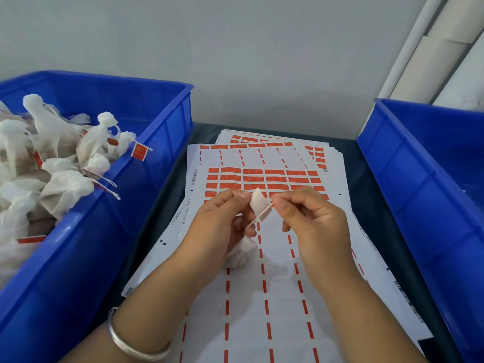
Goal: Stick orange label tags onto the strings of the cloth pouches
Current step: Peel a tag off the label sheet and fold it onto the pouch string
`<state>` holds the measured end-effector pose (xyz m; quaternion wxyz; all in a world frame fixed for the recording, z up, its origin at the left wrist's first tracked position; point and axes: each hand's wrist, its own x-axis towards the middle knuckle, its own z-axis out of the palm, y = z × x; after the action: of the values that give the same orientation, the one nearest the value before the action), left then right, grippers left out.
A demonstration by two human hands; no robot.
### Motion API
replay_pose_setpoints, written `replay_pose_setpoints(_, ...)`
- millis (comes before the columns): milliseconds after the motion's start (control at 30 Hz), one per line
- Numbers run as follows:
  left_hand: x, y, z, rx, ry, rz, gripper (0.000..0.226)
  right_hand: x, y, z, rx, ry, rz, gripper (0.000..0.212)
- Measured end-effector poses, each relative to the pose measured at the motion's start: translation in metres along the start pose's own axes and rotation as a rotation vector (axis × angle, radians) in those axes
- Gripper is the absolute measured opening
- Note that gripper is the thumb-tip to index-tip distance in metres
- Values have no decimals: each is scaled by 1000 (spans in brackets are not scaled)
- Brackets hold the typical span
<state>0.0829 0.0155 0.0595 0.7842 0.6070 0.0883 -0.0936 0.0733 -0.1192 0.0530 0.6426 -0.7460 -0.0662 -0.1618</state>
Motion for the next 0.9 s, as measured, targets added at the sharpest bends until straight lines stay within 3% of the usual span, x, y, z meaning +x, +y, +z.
replay_pose_setpoints(300, 0, -1, 1, 72, -28, -23, 25, 1, 7, 1, -27, 29, 16, 4)
replay_pose_setpoints(900, -3, -1, -2, 192, -101, 84, 22, 2, 13, 1, -34, 43, 114, 14)
